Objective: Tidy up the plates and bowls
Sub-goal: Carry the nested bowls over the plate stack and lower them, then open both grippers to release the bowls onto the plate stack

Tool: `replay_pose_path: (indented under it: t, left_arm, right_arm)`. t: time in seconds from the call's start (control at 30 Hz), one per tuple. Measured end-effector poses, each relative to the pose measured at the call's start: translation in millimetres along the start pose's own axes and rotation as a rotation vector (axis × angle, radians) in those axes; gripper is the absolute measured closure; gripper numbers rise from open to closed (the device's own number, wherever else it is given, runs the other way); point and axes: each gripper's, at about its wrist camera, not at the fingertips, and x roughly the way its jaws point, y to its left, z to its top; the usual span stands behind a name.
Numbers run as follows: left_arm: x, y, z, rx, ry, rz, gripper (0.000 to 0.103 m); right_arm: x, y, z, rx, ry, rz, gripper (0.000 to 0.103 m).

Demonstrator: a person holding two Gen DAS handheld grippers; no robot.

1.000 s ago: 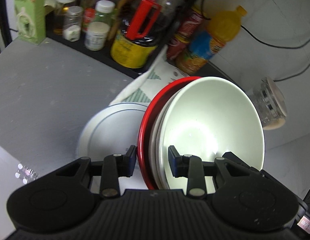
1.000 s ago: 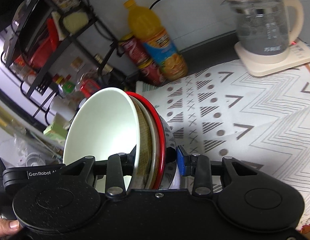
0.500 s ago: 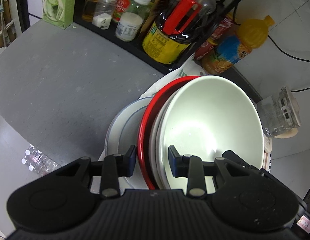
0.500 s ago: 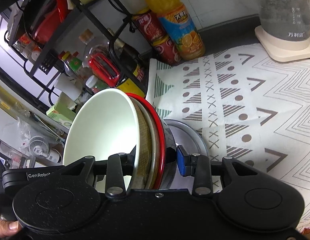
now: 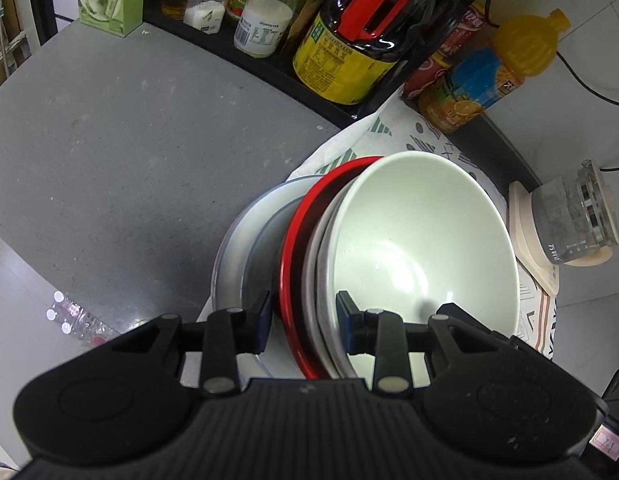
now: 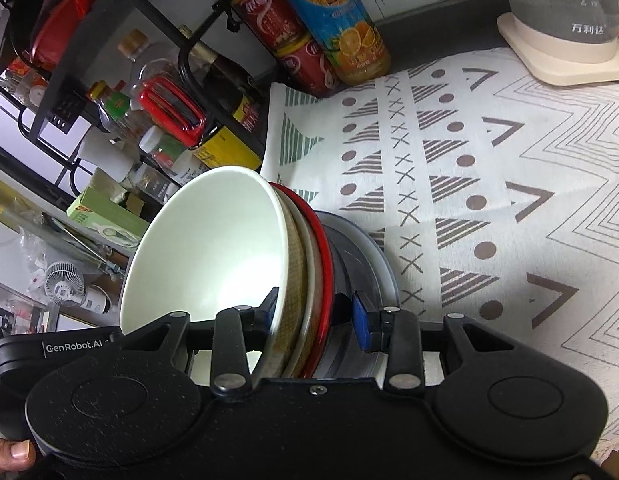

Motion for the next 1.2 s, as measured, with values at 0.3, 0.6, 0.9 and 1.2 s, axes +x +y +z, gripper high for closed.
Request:
replay_pose_path:
  t: [0.3, 0.6, 0.9, 1.2]
  left_arm:
    - [6, 6, 1, -0.007, 0.008, 0.003, 0.071]
    - [7, 9, 3, -0.024, 0.007, -0.009, 0.071]
    - [1, 8, 2, -0.017, -0.026, 0.016, 0.062]
    - [-10, 17, 5, -0.062, -0.044, 0.059, 0.019]
  right_arm:
    - [6, 0, -2, -0.007, 0.023, -0.006, 0.067]
    - [6, 0, -3, -0.016, 0.011, -0.006, 0.066]
    - [0, 1, -5, -0.018, -0.009, -0.036, 0.041]
    - [-22, -7, -4, -0.005, -0.063, -0.054, 0.013]
